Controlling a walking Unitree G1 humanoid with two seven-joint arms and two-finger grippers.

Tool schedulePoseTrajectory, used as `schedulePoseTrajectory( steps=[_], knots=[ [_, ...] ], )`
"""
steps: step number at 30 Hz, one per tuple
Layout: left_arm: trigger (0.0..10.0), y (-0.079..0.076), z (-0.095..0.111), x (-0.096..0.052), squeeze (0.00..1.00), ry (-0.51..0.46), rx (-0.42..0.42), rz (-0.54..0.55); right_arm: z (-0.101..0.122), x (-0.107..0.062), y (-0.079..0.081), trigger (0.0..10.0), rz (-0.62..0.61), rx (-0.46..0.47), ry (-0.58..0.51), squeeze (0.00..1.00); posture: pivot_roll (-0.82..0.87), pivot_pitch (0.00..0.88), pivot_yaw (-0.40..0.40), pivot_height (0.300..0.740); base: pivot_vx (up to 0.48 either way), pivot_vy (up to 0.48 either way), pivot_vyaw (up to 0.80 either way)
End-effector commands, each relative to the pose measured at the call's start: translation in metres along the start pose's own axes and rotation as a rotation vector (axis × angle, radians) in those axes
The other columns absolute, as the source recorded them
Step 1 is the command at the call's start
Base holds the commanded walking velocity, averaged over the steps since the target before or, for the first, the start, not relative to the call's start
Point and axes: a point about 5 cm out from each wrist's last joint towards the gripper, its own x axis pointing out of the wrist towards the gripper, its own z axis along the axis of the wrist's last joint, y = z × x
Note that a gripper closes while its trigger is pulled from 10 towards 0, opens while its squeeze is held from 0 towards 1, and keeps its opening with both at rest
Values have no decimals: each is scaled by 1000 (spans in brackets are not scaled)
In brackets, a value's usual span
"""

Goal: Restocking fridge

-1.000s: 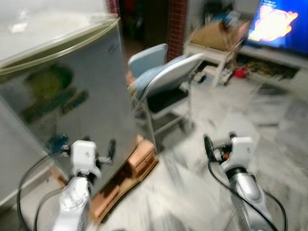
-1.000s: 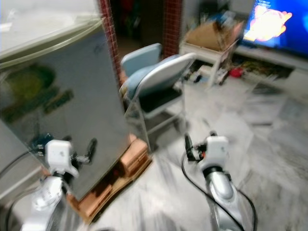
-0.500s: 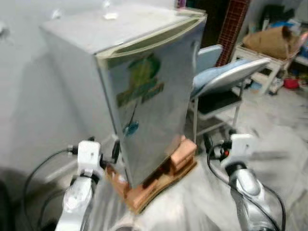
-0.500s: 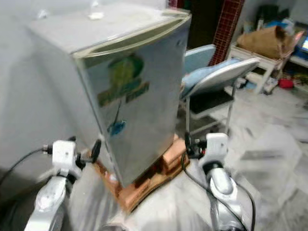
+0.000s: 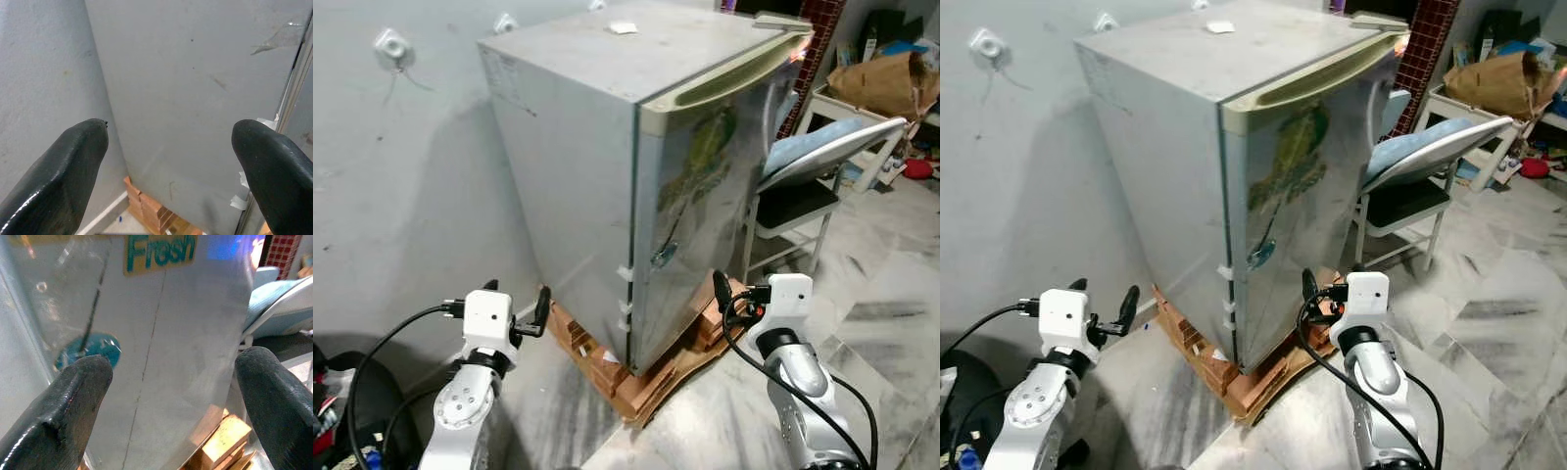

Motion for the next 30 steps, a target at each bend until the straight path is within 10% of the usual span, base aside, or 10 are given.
schedulePoseTrajectory(
  steps=[1,30],
  knots=[
    [10000,-1,3,1,0,-9,7,-11,1,1,-4,10000,-15,3,4,0,52,0,-23,740,0,0,-800],
    [10000,4,-1,6,0,3,8,4,4,3,-5,10000,-9,-2,0,0,38,0,-24,740,0,0,-800]
  ],
)
